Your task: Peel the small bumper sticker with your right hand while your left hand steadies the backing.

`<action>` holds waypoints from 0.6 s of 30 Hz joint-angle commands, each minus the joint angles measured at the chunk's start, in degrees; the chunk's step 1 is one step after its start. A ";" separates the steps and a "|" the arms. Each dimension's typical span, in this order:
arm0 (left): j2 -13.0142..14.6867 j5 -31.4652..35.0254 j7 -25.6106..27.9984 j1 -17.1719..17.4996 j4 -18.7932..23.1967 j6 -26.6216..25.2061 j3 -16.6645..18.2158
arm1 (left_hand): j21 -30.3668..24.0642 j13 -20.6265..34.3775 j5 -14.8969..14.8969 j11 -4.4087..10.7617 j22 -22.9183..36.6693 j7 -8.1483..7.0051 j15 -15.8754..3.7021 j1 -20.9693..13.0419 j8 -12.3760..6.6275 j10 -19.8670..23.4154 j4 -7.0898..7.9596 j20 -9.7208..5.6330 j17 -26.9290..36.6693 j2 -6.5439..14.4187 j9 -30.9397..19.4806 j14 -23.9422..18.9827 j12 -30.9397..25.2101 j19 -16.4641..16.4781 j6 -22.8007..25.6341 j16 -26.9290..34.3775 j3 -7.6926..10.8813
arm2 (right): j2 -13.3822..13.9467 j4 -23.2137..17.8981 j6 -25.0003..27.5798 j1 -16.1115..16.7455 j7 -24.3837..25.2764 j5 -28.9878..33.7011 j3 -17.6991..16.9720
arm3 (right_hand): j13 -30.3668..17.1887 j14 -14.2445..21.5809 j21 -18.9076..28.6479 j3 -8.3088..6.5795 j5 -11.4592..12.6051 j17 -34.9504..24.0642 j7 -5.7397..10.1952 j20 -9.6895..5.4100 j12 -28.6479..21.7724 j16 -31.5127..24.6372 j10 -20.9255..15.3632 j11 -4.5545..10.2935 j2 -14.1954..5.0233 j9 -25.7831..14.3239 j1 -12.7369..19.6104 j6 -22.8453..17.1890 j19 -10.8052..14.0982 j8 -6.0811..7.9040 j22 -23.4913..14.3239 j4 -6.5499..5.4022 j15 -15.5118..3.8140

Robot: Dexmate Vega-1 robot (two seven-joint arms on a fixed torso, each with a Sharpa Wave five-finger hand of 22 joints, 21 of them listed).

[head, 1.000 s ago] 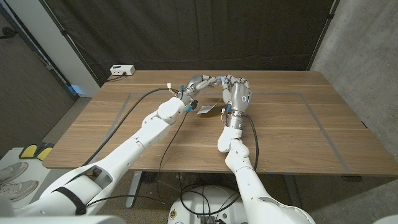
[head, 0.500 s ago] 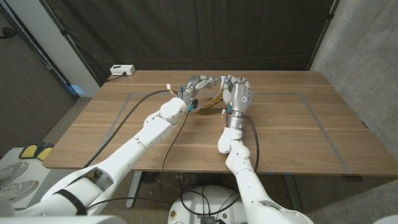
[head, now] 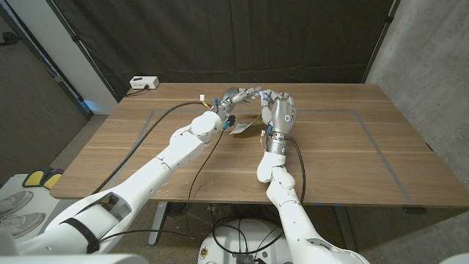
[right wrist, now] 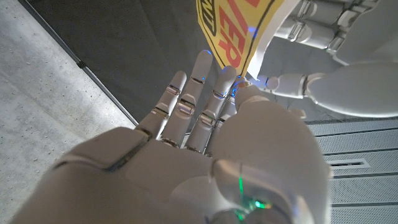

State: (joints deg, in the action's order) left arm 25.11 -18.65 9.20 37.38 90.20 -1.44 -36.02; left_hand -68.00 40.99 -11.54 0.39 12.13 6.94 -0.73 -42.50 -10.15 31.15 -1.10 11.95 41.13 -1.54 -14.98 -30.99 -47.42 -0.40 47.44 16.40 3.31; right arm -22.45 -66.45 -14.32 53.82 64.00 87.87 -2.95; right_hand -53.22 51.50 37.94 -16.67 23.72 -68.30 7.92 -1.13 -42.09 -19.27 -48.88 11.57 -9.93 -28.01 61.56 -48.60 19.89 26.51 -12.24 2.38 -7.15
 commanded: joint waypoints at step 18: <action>0.88 1.65 -0.99 -0.61 3.39 -8.56 -0.92 | -3.63 0.64 -1.73 4.01 -0.23 -2.49 -4.55 -17.32 -6.24 10.85 -8.91 0.03 -1.05 8.89 -2.18 -8.27 -4.36 3.53 12.62 2.58 11.76 | 0.06 0.34 -2.40 -0.26 0.00 -0.02 -1.30 | -0.05 0.02 1.09 -0.17 0.11 -0.25 0.12 0.17 0.08 0.12 0.15 -0.04 -0.54 0.28 -0.08 -0.15 -0.73 7.71 -0.02 0.40 -6.05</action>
State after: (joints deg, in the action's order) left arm 26.49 -17.28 5.56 36.47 92.87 -8.09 -37.09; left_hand -71.21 41.06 -12.86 4.18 11.97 4.47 -3.60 -58.66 -15.81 40.83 -9.89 11.99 40.10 7.34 -16.61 -38.35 -51.05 2.37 58.69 18.66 14.30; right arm -22.14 -65.10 -15.95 53.00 64.02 87.79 -3.60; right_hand -53.21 51.50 38.63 -16.67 23.65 -68.29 8.12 -0.82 -42.09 -19.28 -48.89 11.56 -10.04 -27.50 61.43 -48.38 19.59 27.72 -12.25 2.39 -7.14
